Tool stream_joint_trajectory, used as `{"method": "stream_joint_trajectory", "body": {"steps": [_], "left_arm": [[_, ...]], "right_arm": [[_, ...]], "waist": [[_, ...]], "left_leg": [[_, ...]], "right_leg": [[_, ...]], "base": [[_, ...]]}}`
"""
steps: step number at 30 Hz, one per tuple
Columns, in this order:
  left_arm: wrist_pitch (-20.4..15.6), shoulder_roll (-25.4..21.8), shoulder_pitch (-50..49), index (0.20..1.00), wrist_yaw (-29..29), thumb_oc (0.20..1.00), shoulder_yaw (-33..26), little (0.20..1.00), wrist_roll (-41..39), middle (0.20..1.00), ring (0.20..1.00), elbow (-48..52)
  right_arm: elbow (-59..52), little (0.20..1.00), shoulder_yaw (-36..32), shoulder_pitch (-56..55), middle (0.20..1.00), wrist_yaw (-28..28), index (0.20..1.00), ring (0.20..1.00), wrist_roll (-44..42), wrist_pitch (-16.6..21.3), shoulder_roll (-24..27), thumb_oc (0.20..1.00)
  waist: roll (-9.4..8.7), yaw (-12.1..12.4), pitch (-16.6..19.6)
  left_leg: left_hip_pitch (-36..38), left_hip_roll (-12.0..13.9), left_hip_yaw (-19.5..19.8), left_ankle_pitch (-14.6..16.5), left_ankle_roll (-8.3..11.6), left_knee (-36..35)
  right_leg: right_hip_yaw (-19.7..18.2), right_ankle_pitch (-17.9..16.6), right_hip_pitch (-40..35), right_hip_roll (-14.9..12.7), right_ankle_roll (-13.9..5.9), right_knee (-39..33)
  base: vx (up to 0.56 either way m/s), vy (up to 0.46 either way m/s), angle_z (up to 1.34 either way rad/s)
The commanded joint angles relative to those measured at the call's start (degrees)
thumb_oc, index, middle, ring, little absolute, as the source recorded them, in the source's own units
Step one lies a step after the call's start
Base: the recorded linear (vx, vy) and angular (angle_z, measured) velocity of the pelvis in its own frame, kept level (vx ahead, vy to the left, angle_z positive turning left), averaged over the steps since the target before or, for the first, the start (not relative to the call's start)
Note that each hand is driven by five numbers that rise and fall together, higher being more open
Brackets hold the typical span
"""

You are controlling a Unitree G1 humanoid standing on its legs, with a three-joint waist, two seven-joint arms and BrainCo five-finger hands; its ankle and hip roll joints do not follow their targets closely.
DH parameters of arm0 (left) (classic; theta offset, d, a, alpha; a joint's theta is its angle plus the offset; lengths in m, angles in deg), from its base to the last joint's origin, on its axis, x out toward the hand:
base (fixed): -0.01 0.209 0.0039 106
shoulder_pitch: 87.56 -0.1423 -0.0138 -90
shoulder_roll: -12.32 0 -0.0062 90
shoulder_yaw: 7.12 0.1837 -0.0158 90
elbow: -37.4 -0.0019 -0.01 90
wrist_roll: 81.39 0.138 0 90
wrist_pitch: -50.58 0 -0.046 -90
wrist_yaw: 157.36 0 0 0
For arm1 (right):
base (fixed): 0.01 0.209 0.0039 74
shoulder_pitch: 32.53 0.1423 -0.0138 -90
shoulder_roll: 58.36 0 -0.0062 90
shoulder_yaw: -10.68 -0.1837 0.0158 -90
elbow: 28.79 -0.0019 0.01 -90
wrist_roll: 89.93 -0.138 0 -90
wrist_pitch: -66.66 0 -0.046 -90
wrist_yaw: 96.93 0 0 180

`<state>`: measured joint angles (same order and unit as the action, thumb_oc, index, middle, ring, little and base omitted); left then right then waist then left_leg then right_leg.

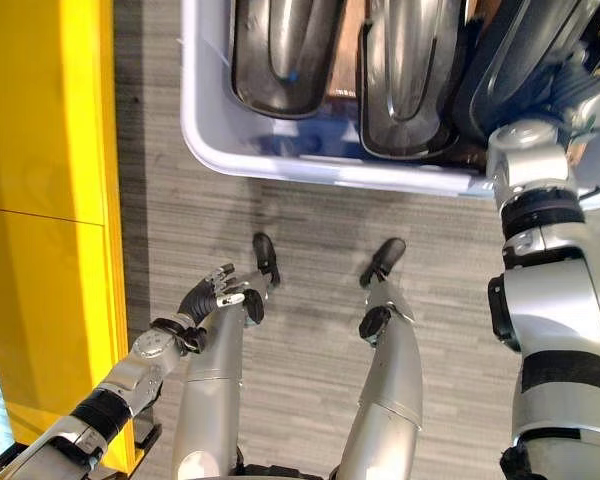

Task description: Move parts from the plastic box to the shelf.

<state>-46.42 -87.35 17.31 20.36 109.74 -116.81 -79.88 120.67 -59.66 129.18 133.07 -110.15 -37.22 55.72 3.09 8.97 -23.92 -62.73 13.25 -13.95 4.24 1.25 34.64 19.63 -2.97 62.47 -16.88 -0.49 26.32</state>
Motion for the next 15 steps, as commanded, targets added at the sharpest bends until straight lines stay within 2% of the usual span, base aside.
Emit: {"method": "stream_joint_trajectory", "body": {"steps": [1,6,8,9,11,12,15], "left_arm": [[-1.8,3.1,0.1,1.000,-0.1,1.000,0.5,1.000,0.7,1.000,1.000,2.7],[-2.9,3.4,-0.3,1.000,-0.4,1.000,0.0,1.000,1.3,1.000,1.000,1.5],[-3.7,3.4,-1.3,1.000,-1.0,1.000,-0.6,1.000,1.9,1.000,1.000,0.5],[-3.7,3.4,-1.7,1.000,-1.3,1.000,-0.8,1.000,2.0,1.000,1.000,0.4],[-3.7,3.4,-1.9,1.000,-1.4,1.000,-0.9,1.000,2.1,1.000,1.000,0.4],[-3.5,3.1,-2.8,1.000,-1.5,1.000,-1.2,1.000,2.3,1.000,1.000,0.5],[-3.2,2.7,-4.0,1.000,-2.2,1.000,-1.8,1.000,2.4,1.000,1.000,0.4]], "right_arm": [[6.4,0.200,0.5,-11.0,0.200,-4.3,0.200,0.200,-3.9,-2.1,-9.6,0.200],[5.7,0.200,0.3,-11.9,0.200,-1.5,0.200,0.200,-2.1,2.4,-9.8,0.200],[4.7,0.200,-0.4,-12.1,0.200,1.0,0.200,0.200,-0.7,7.6,-10.0,0.200],[4.1,0.200,-0.7,-12.4,0.200,1.8,0.200,0.200,0.6,8.7,-9.9,0.200],[3.8,0.200,-0.9,-12.5,0.200,2.3,0.200,0.200,1.6,9.1,-9.8,0.200],[2.2,0.200,-1.6,-13.0,0.200,3.7,0.200,0.200,4.9,10.4,-9.0,0.200],[0.4,0.200,-2.8,-13.8,0.200,5.1,0.200,0.200,6.3,11.8,-7.8,0.200]], "waist": [[8.72,2.4,-5.9],[8.50,2.2,-5.9],[8.04,1.9,-5.9],[7.84,1.8,-5.9],[7.77,1.7,-5.9],[7.38,1.3,-5.9],[6.80,0.8,-5.9]], "left_leg": [[-1.9,-1.2,1.7,-4.7,4.57,-6.1],[1.0,-1.9,2.1,-5.3,4.66,-8.4],[5.3,-2.2,1.7,-5.9,4.75,-11.1],[6.8,-2.2,1.6,-6.0,4.71,-11.8],[7.5,-2.3,1.5,-6.1,4.69,-12.2],[11.1,-2.4,1.3,-6.1,4.53,-13.7],[16.0,-2.4,0.6,-6.3,4.45,-15.5]], "right_leg": [[-0.9,8.1,2.4,-1.9,-4.01,13.5],[-1.3,7.6,-0.1,-1.2,-4.12,11.9],[-1.4,7.0,-3.9,-0.3,-4.13,9.5],[-1.5,6.8,-5.2,0.0,-4.09,8.8],[-1.5,6.8,-5.7,0.2,-4.09,8.5],[-1.8,6.6,-8.6,0.8,-4.09,7.1],[-1.9,6.2,-12.7,1.5,-4.10,5.0]], "base": [[-0.04,-0.032,0.12],[-0.05,-0.033,-0.06],[-0.10,-0.063,0.02],[-0.07,-0.050,-0.01],[-0.04,-0.027,-0.04],[-0.05,-0.034,-0.04],[-0.05,-0.049,-0.06]]}}
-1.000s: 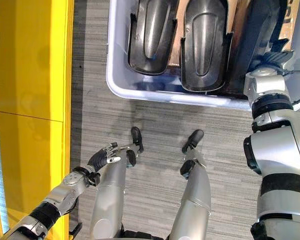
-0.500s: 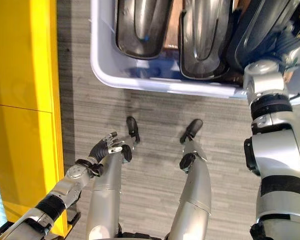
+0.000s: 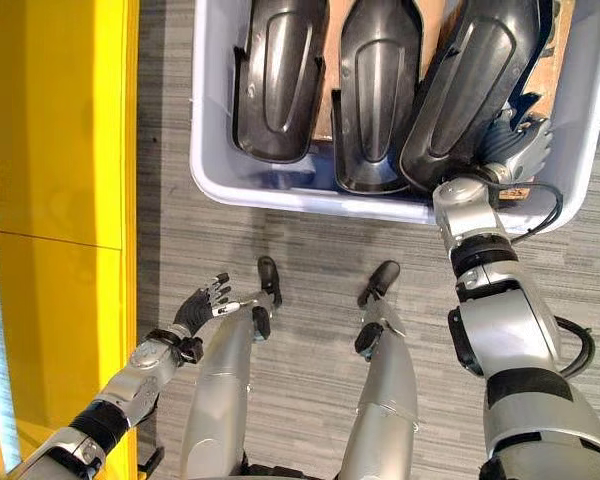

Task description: Move parts from the plastic box to the shelf.

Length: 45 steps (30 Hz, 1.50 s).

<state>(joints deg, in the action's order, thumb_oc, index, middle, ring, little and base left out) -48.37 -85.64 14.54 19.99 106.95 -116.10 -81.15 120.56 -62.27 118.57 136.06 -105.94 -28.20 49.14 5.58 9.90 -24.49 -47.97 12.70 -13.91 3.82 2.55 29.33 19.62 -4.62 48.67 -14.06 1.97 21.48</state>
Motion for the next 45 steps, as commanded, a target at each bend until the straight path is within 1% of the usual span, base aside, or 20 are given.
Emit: {"method": "stream_joint_trajectory", "body": {"steps": [1,2,5,6,10,16,17,18,21,22,24,27,28,29,32,36,38,40,42,45], "left_arm": [[-1.2,0.9,-1.6,1.000,-2.1,1.000,0.8,1.000,1.4,1.000,1.000,1.7],[-1.0,0.3,-2.2,1.000,-2.9,1.000,0.3,1.000,1.5,1.000,1.000,2.0],[-0.1,-0.7,-3.0,1.000,-3.4,1.000,-0.1,1.000,1.5,1.000,1.000,2.6],[0.3,-1.2,-3.4,1.000,-3.8,1.000,-0.5,1.000,1.7,1.000,1.000,2.9],[-0.2,-2.8,-7.0,1.000,-5.9,1.000,-2.3,1.000,2.7,1.000,1.000,3.3],[-1.0,-4.1,-10.4,1.000,-7.8,1.000,-3.4,1.000,3.8,1.000,1.000,3.3],[-1.2,-4.3,-11.0,1.000,-8.2,1.000,-3.7,1.000,4.3,1.000,1.000,3.1],[-1.4,-4.3,-11.9,1.000,-8.5,1.000,-3.8,1.000,5.1,1.000,1.000,2.7],[-2.0,-3.8,-13.5,1.000,-9.1,1.000,-4.4,1.000,6.0,1.000,1.000,1.6],[-2.2,-3.5,-14.3,1.000,-9.1,1.000,-4.7,1.000,6.8,1.000,1.000,0.9],[-2.3,-3.0,-15.2,1.000,-9.3,1.000,-5.2,1.000,6.9,1.000,1.000,0.2],[-2.7,-2.0,-16.6,1.000,-9.2,1.000,-6.3,1.000,8.1,1.000,1.000,-1.7],[-2.7,-1.6,-17.1,1.000,-8.8,1.000,-6.8,1.000,8.7,1.000,1.000,-2.3],[-3.0,-1.1,-18.0,1.000,-8.4,1.000,-7.5,1.000,9.8,1.000,1.000,-3.5],[-3.1,0.0,-19.3,1.000,-8.5,1.000,-8.7,1.000,10.4,1.000,1.000,-5.6],[-3.4,1.4,-21.3,1.000,-8.4,1.000,-10.4,1.000,11.2,1.000,1.000,-7.3],[-4.1,2.0,-22.1,1.000,-8.3,1.000,-11.3,1.000,11.9,1.000,1.000,-8.2],[-4.6,2.0,-22.2,1.000,-8.7,1.000,-11.7,1.000,12.8,1.000,1.000,-8.4],[-4.8,1.8,-22.5,1.000,-8.6,1.000,-11.7,1.000,13.4,1.000,1.000,-8.2],[-4.1,1.5,-22.2,1.000,-7.8,1.000,-12.0,1.000,14.3,1.000,1.000,-7.9]], "right_arm": [[0.0,0.200,-0.5,-3.4,0.200,2.6,0.200,0.200,2.8,3.2,-0.9,0.200],[-1.1,0.200,-1.2,-3.2,0.200,3.1,0.200,0.200,3.4,4.3,-0.1,0.200],[-2.5,0.200,-2.6,-2.6,0.200,2.5,0.200,0.200,3.8,6.1,1.4,0.200],[-3.3,0.200,-3.1,-2.0,0.200,2.6,0.200,0.200,5.4,7.2,2.1,0.200],[-7.9,0.200,-5.1,-0.7,0.200,-0.1,0.200,0.200,6.3,9.9,5.2,0.200],[-12.3,0.200,-6.0,-1.1,0.200,-5.7,0.200,0.200,7.3,9.0,7.0,0.200],[-13.2,0.200,-5.9,-1.5,0.200,-8.0,0.200,0.200,7.0,8.6,7.1,0.200],[-14.4,0.200,-5.8,-2.5,0.200,-10.9,0.200,0.200,6.2,7.6,7.1,0.200],[-16.9,0.200,-5.6,-5.9,0.200,-16.0,0.200,0.200,4.5,7.7,6.6,0.200],[-18.5,0.200,-5.6,-8.2,0.200,-18.3,0.200,0.200,4.3,7.6,6.2,0.200],[-20.0,0.200,-5.8,-10.8,0.200,-22.1,0.200,0.200,3.7,8.0,5.5,0.200],[-22.8,0.200,-5.6,-15.1,0.200,-25.9,0.200,0.200,4.9,8.0,3.6,0.200],[-23.8,0.200,-5.2,-16.7,0.200,-27.3,0.200,0.200,5.7,8.4,2.7,0.200],[-26.2,0.200,-4.1,-19.7,0.200,-30.1,0.200,0.200,6.1,8.5,1.0,0.200],[-30.1,0.200,-1.9,-24.0,0.200,-34.8,0.200,0.200,5.8,9.3,-2.2,0.200],[-34.9,0.200,0.4,-29.4,0.200,-37.0,0.200,0.200,6.3,9.4,-5.7,0.200],[-36.4,0.200,0.6,-32.0,0.200,-38.1,0.200,0.200,6.2,9.5,-7.3,0.200],[-37.0,0.200,0.9,-33.4,0.200,-37.5,0.200,0.200,5.6,9.3,-8.5,0.200],[-36.8,0.200,0.8,-34.8,0.200,-36.9,0.200,0.200,4.1,9.2,-10.1,0.200],[-34.8,0.200,1.3,-35.4,0.200,-35.3,0.200,0.200,4.8,9.5,-12.7,0.200]], "waist": [[4.20,-0.2,-5.3],[3.97,-0.3,-5.3],[3.61,-0.3,-5.3],[3.48,-0.2,-5.3],[2.50,0.2,-5.3],[1.24,0.4,-5.3],[0.87,0.5,-5.1],[0.48,0.5,-3.9],[-0.24,0.6,-1.6],[-0.72,0.5,-0.2],[-1.06,0.3,1.0],[-1.73,0.0,3.1],[-1.96,-0.1,3.8],[-2.37,-0.3,5.3],[-2.86,-0.6,7.5],[-3.32,-0.6,10.0],[-3.45,-0.6,11.3],[-3.53,-0.5,11.8],[-3.31,-0.2,12.3],[-2.98,0.9,12.6]], "left_leg": [[2.8,-1.8,0.2,-5.9,3.10,-10.8],[6.2,-1.9,-0.2,-5.9,2.99,-12.0],[10.3,-2.1,-0.4,-5.7,2.87,-13.1],[12.2,-2.1,-0.6,-5.5,2.81,-13.5],[21.7,-2.5,-1.0,-5.0,2.44,-15.7],[31.0,-2.6,-1.1,-5.4,2.50,-19.1],[32.6,-2.5,-1.1,-5.8,2.72,-20.0],[34.2,-2.4,-0.9,-6.3,2.97,-21.2],[36.7,-1.9,-0.7,-7.2,3.47,-23.3],[38.0,-1.8,-0.8,-7.6,3.70,-24.1],[39.4,-1.7,-0.7,-7.8,3.85,-25.0],[41.5,-1.7,-0.9,-7.9,3.83,-25.7],[42.2,-1.7,-0.9,-7.8,3.75,-25.8],[43.4,-1.7,-1.0,-7.7,3.59,-26.0],[45.2,-2.0,-1.2,-7.5,3.18,-26.7],[47.3,-3.0,-1.5,-7.0,2.32,-27.9],[48.2,-4.0,-1.8,-6.5,1.44,-28.6],[48.9,-5.0,-2.0,-5.9,0.58,-29.0],[49.5,-6.0,-2.2,-5.5,-0.37,-29.5],[50.1,-7.7,-2.3,-4.8,-2.04,-29.9]], "right_leg": [[-1.8,7.8,-0.2,-1.2,-6.56,9.2],[-1.7,7.8,-3.3,-1.0,-6.59,7.8],[-1.7,8.0,-7.3,-0.7,-6.67,6.8],[-1.6,8.3,-9.1,-0.6,-6.73,6.5],[-1.1,9.8,-18.7,0.0,-6.85,4.9],[-0.5,10.9,-29.1,1.1,-6.83,1.4],[-0.4,10.9,-31.2,1.5,-6.74,0.2],[-0.2,10.8,-33.4,1.9,-6.62,-1.4],[0.4,10.6,-37.2,2.3,-6.34,-4.3],[0.8,10.6,-39.2,2.4,-6.30,-5.7],[1.0,10.5,-41.1,2.6,-6.22,-7.0],[1.4,10.3,-44.0,2.6,-6.24,-8.8],[1.4,10.2,-44.9,2.5,-6.26,-9.4],[1.6,10.0,-46.4,2.3,-6.32,-10.2],[1.9,9.7,-48.6,2.0,-6.64,-11.4],[2.3,8.9,-50.9,1.1,-7.56,-12.7],[2.7,8.8,-51.6,0.5,-8.17,-12.6],[3.2,8.8,-52.2,0.1,-8.64,-12.4],[3.8,9.1,-52.3,-0.5,-9.24,-11.1],[5.0,8.6,-51.6,-2.0,-9.78,-5.0]], "base": [[-0.03,-0.049,-0.06],[-0.02,-0.041,-0.04],[-0.01,-0.036,-0.04],[0.00,-0.035,-0.01],[0.03,-0.038,-0.04],[0.06,-0.006,-0.02],[0.08,0.011,0.03],[0.10,0.021,0.05],[0.10,0.047,0.05],[0.09,0.078,0.07],[0.09,0.102,0.07],[0.10,0.094,-0.01],[0.15,0.169,-0.01],[0.13,0.163,0.00],[0.09,0.149,0.01],[0.05,0.165,0.04],[0.01,0.181,0.14],[-0.04,0.142,0.16],[-0.05,0.121,0.14],[-0.04,0.109,0.25]]}}
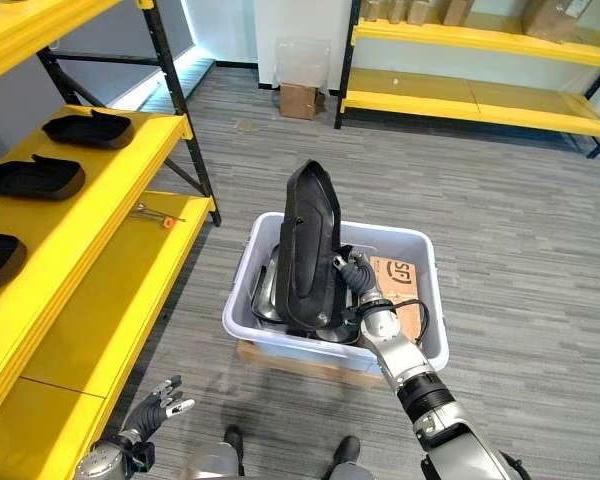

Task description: Move parts from the plastic box to the shelf.

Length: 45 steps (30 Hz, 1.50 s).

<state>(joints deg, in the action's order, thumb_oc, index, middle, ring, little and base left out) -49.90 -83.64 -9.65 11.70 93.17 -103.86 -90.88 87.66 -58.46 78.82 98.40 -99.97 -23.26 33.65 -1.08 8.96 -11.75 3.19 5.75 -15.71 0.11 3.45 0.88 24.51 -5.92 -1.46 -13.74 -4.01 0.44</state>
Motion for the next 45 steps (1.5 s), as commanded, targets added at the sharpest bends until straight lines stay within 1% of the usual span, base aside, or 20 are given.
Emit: {"method": "stream_joint_trajectory", "body": {"steps": [1,2,3,4,6,8,15,18,19,20,22,26,28,29,30,31,32,34,42,45], "left_arm": [[-2.6,-0.5,2.1,1.000,1.0,1.000,1.9,1.000,2.1,1.000,1.000,1.8],[-1.1,-1.1,3.4,1.000,2.5,1.000,2.3,1.000,0.2,1.000,1.000,2.2],[-0.9,-1.2,3.6,1.000,2.5,1.000,2.5,1.000,0.1,1.000,1.000,2.2],[-0.5,-1.3,4.0,1.000,2.6,1.000,3.2,1.000,0.7,1.000,1.000,2.6],[-0.8,-0.8,4.2,1.000,2.4,1.000,4.0,1.000,2.4,1.000,1.000,2.5],[-1.2,-0.3,4.3,1.000,2.1,1.000,4.1,1.000,3.4,1.000,1.000,1.9],[-1.1,-0.1,3.3,1.000,1.2,1.000,3.1,1.000,4.4,1.000,1.000,2.5],[-1.2,0.1,3.6,1.000,1.7,1.000,2.8,1.000,5.0,1.000,1.000,2.0],[-1.3,0.2,3.8,1.000,1.2,1.000,2.6,1.000,5.6,1.000,1.000,2.0],[-1.4,0.3,4.7,1.000,-0.6,1.000,2.7,1.000,6.9,1.000,1.000,1.7],[-1.8,0.5,6.0,1.000,-2.3,1.000,3.4,1.000,8.1,1.000,1.000,0.9],[-1.2,1.2,8.0,1.000,-3.7,1.000,3.5,1.000,8.2,1.000,1.000,-0.1],[0.5,1.5,9.3,1.000,-4.2,1.000,3.9,1.000,8.1,1.000,1.000,0.2],[1.1,1.4,9.5,1.000,-4.3,1.000,4.4,1.000,8.0,1.000,1.000,0.7],[2.2,1.0,9.7,1.000,-4.0,1.000,5.2,1.000,8.9,1.000,1.000,1.8],[2.7,0.6,9.7,1.000,-4.2,1.000,5.6,1.000,8.8,1.000,1.000,2.4],[5.3,0.1,9.3,1.000,-5.2,1.000,6.4,1.000,4.7,1.000,1.000,4.2],[5.4,-0.1,9.0,1.000,-5.0,1.000,6.5,1.000,4.2,1.000,1.000,4.9],[3.8,-2.4,6.3,1.000,-4.0,1.000,6.4,1.000,4.5,1.000,1.000,8.5],[3.4,-2.7,5.9,1.000,-3.8,1.000,6.3,1.000,3.1,1.000,1.000,9.7]], "right_arm": [[-1.4,0.200,-2.1,4.8,0.200,2.6,0.200,0.200,-0.7,4.8,2.4,0.200],[-2.0,0.200,-0.7,5.5,0.200,3.0,0.200,0.200,-0.3,4.5,1.5,0.200],[-2.2,0.200,-0.5,5.5,0.200,3.3,0.200,0.200,-0.3,4.5,1.5,0.200],[-2.7,0.200,-0.1,5.2,0.200,3.9,0.200,0.200,0.2,4.7,1.6,0.200],[-3.2,0.200,0.1,4.5,0.200,3.9,0.200,0.200,-0.1,5.3,1.9,0.200],[-3.3,0.200,-0.2,3.9,0.200,3.1,0.200,0.200,-0.3,5.5,2.2,0.200],[-5.7,0.200,1.3,2.0,0.200,0.7,0.200,0.200,0.2,5.9,2.3,0.200],[-7.1,0.200,1.9,1.7,0.200,0.6,0.200,0.200,0.6,4.4,1.2,0.200],[-7.9,0.200,1.7,0.9,0.200,1.1,0.200,0.200,1.2,4.0,1.1,0.200],[-8.9,0.200,1.0,0.1,0.200,3.1,0.200,0.200,1.5,3.2,1.1,0.200],[-9.2,0.200,0.1,-0.3,0.200,4.5,0.200,0.200,2.1,2.6,1.0,0.200],[-7.3,0.200,-0.1,1.6,0.200,3.5,0.200,0.200,1.8,3.1,1.5,0.200],[-7.0,0.200,0.7,4.1,0.200,2.5,0.200,0.200,-0.1,1.8,2.4,0.200],[-7.3,0.200,0.9,4.6,0.200,2.4,0.200,0.200,-0.9,1.3,2.6,0.200],[-7.2,0.200,0.6,4.6,0.200,2.0,0.200,0.200,-2.2,1.4,2.9,0.200],[-7.3,0.200,0.4,4.5,0.200,2.0,0.200,0.200,-2.4,1.5,3.0,0.200],[-7.8,0.200,0.1,3.8,0.200,1.6,0.200,0.200,-3.1,1.4,2.6,0.200],[-8.3,0.200,0.3,3.5,0.200,1.3,0.200,0.200,-3.0,1.2,2.0,0.200],[-10.1,0.200,1.0,2.5,0.200,0.2,0.200,0.200,-1.9,0.2,0.1,0.200],[-10.6,0.200,2.3,2.8,0.200,0.3,0.200,0.200,-1.7,-0.2,-0.9,0.200]], "waist": [[3.78,2.0,-0.3],[3.82,0.9,-1.1],[3.79,0.6,-1.3],[3.22,-0.3,-1.6],[2.42,-1.2,-1.5],[2.13,-1.5,-1.1],[2.42,-0.1,1.3],[2.45,-0.8,1.5],[2.43,-1.5,1.5],[2.04,-3.0,1.3],[1.07,-4.8,1.0],[0.56,-5.4,0.7],[1.04,-5.5,1.4],[1.32,-5.5,1.5],[1.76,-5.3,1.5],[2.03,-5.3,1.6],[2.69,-5.1,1.5],[3.01,-4.7,1.3],[3.03,-1.4,0.9],[2.98,1.1,0.5]], "left_leg": [[-0.7,-0.9,-0.6,-1.0,-3.26,-1.7],[0.2,-1.8,1.1,-0.7,-3.27,-2.7],[0.4,-1.9,1.6,-0.6,-3.14,-2.7],[0.4,-3.1,3.2,-0.5,-2.85,-2.8],[-0.1,-4.5,5.4,-0.4,-2.78,-2.8],[-0.2,-4.9,6.2,-0.2,-2.81,-2.8],[-0.1,-5.6,8.4,-0.9,-2.17,-3.9],[-0.1,-5.4,5.1,-0.2,-1.91,-2.1],[-0.1,-4.7,1.8,0.0,-1.54,-0.8],[-0.5,-2.7,-4.4,0.4,-1.11,2.2],[-0.7,0.8,-10.4,1.4,-0.03,6.4],[-1.6,4.4,-10.5,2.6,0.00,10.0],[0.1,8.8,-9.5,-0.9,1.88,10.1],[0.0,9.4,-8.7,-1.9,2.30,10.3],[0.8,8.3,-7.7,0.0,1.63,9.1],[1.4,7.8,-7.8,0.4,1.52,8.1],[2.4,7.1,-7.4,0.3,1.25,6.3],[2.0,6.7,-7.2,-0.6,0.29,5.7],[1.5,4.2,-5.0,-0.4,-1.86,3.8],[0.1,2.1,-4.2,-0.3,-3.15,3.3]], "right_leg": [[0.2,9.8,-1.1,-2.1,-3.84,17.8],[-3.6,10.5,0.1,3.5,-2.57,16.3],[-4.3,10.8,-0.2,4.7,-2.05,15.3],[-7.0,10.4,-0.5,8.3,-0.94,10.9],[-10.4,8.4,-0.7,10.6,-0.39,5.7],[-11.2,8.2,-1.7,10.7,-0.25,4.0],[-10.6,7.5,-4.4,10.1,-0.01,-0.3],[-9.1,7.8,-5.0,9.4,0.12,0.0],[-7.8,7.8,-5.2,8.8,-0.01,0.3],[-5.8,7.9,-5.4,7.8,0.01,0.8],[-4.0,8.7,-5.7,6.3,-0.27,1.8],[-2.7,9.9,-4.5,4.7,0.00,4.8],[-2.3,11.1,-3.4,3.4,0.53,7.0],[-2.4,11.5,-3.0,2.9,0.62,7.9],[-2.1,12.0,-2.4,1.4,0.02,10.1],[-1.7,12.1,-2.3,0.9,-0.30,10.8],[-1.0,12.2,-2.3,0.0,-1.04,12.3],[-0.7,11.1,-2.0,-0.1,-0.80,12.0],[0.5,10.3,-1.4,-2.8,-3.17,14.1],[2.6,9.3,-1.4,-4.4,-3.52,14.8]], "base": [[-0.04,0.039,0.31],[-0.03,-0.002,0.25],[-0.02,-0.068,0.27],[0.01,-0.082,0.56],[0.03,-0.082,0.87],[0.05,-0.048,1.02],[0.05,-0.028,0.19],[0.03,0.034,0.15],[-0.03,0.068,0.39],[-0.01,0.099,0.70],[-0.03,0.126,1.43],[-0.02,0.214,1.53],[0.05,0.503,0.39],[0.07,0.593,0.20],[0.07,0.552,0.15],[0.09,0.726,0.35],[0.05,0.472,0.55],[-0.03,0.418,0.61],[-0.04,0.315,0.34],[-0.09,0.327,0.36]]}}
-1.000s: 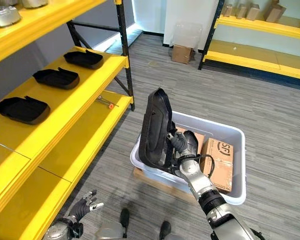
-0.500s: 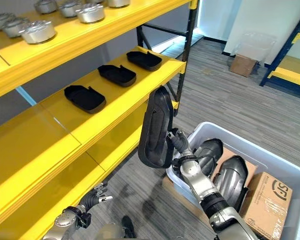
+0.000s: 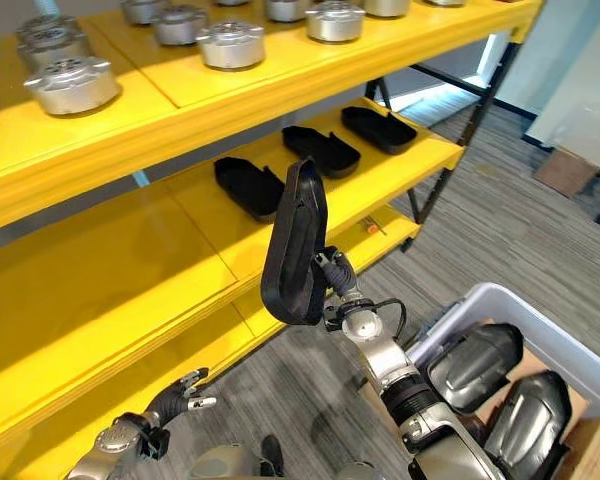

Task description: Move parts from the plastic box to the shelf.

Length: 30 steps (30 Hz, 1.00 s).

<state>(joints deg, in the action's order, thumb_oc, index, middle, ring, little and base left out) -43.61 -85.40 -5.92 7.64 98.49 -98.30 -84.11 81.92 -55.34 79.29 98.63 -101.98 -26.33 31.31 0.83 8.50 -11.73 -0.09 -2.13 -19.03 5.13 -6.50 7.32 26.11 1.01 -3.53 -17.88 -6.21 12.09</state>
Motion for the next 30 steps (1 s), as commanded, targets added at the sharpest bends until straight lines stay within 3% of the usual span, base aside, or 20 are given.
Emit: {"method": "stream_joint_trajectory", "body": {"steps": [1,4,6,11,16,17,21,24,30], "left_arm": [[-2.9,-0.8,2.2,1.000,0.3,1.000,1.1,1.000,-2.4,1.000,1.000,2.8],[-3.6,-0.3,1.9,1.000,0.5,1.000,1.6,1.000,-2.5,1.000,1.000,2.5],[-3.7,-0.3,2.2,1.000,0.5,1.000,2.0,1.000,-2.5,1.000,1.000,2.3],[-3.9,0.4,3.4,1.000,2.0,1.000,3.2,1.000,-3.8,1.000,1.000,1.6],[-3.9,2.0,4.8,1.000,3.2,1.000,4.2,1.000,-4.0,1.000,1.000,0.7],[-3.6,2.3,5.2,1.000,2.9,1.000,4.9,1.000,-3.5,1.000,1.000,0.9],[-2.9,2.6,6.3,1.000,3.5,1.000,6.8,1.000,-2.9,1.000,1.000,1.3],[-2.4,2.4,7.2,1.000,2.8,1.000,7.6,1.000,-2.1,1.000,1.000,1.0],[-1.0,2.2,7.9,1.000,2.1,1.000,8.2,1.000,-1.6,1.000,1.000,1.9]], "right_arm": [[-4.8,0.200,-0.5,2.5,0.200,0.3,0.200,0.200,0.5,2.7,0.9,0.200],[-3.9,0.200,0.4,3.6,0.200,1.1,0.200,0.200,0.5,2.1,-0.4,0.200],[-3.1,0.200,0.9,4.4,0.200,1.4,0.200,0.200,0.2,1.5,-0.9,0.200],[-3.4,0.200,2.8,3.6,0.200,1.1,0.200,0.200,0.4,1.0,-1.1,0.200],[-2.4,0.200,3.5,3.1,0.200,-1.0,0.200,0.200,1.5,1.5,-0.3,0.200],[-2.5,0.200,3.6,2.9,0.200,-1.0,0.200,0.200,1.3,1.5,0.3,0.200],[-1.6,0.200,4.0,3.1,0.200,-1.4,0.200,0.200,1.5,1.6,0.6,0.200],[-1.6,0.200,4.2,3.2,0.200,-1.3,0.200,0.200,2.0,1.4,0.5,0.200],[-2.1,0.200,4.9,2.1,0.200,-3.2,0.200,0.200,3.0,1.8,1.2,0.200]], "waist": [[0.85,2.2,0.4],[0.68,4.3,0.2],[0.88,4.8,0.4],[0.71,2.2,0.4],[-0.36,0.7,0.3],[-0.76,0.0,0.4],[-1.06,-1.4,0.5],[-1.07,-2.4,0.2],[-1.06,-2.4,1.0]], "left_leg": [[3.5,8.9,-0.1,-4.2,6.80,-2.9],[3.0,6.4,-0.2,-3.1,5.24,-2.9],[2.6,5.0,0.3,-2.6,4.28,-3.2],[2.6,4.0,0.9,-3.3,3.75,-5.3],[3.4,3.5,1.0,-4.0,5.62,-6.7],[3.5,2.9,2.0,-3.7,5.83,-6.9],[4.5,1.9,5.0,-3.3,5.88,-8.3],[5.3,1.5,7.2,-2.6,5.48,-8.3],[5.8,1.1,6.5,-1.6,5.57,-7.4]], "right_leg": [[0.8,2.6,0.5,-1.1,-2.14,4.4],[2.7,-0.1,1.2,-3.9,-2.86,8.0],[2.3,-0.4,2.1,-4.4,-3.01,10.9],[-2.0,3.2,3.9,5.8,-1.07,8.9],[-4.4,2.4,1.2,11.0,0.05,-3.7],[-6.8,0.6,1.1,11.8,0.13,-7.4],[-11.4,-3.7,3.2,12.4,-0.77,-11.3],[-14.4,-4.1,4.4,12.8,-1.00,-10.5],[-13.1,-3.2,2.2,12.2,-0.34,-11.2]], "base": [[-0.04,0.278,0.42],[-0.06,0.244,0.35],[-0.06,0.221,0.29],[-0.05,0.102,0.45],[0.07,0.006,0.31],[0.12,-0.024,0.28],[0.13,-0.018,0.46],[0.14,-0.039,0.45],[0.14,-0.054,0.74]]}}
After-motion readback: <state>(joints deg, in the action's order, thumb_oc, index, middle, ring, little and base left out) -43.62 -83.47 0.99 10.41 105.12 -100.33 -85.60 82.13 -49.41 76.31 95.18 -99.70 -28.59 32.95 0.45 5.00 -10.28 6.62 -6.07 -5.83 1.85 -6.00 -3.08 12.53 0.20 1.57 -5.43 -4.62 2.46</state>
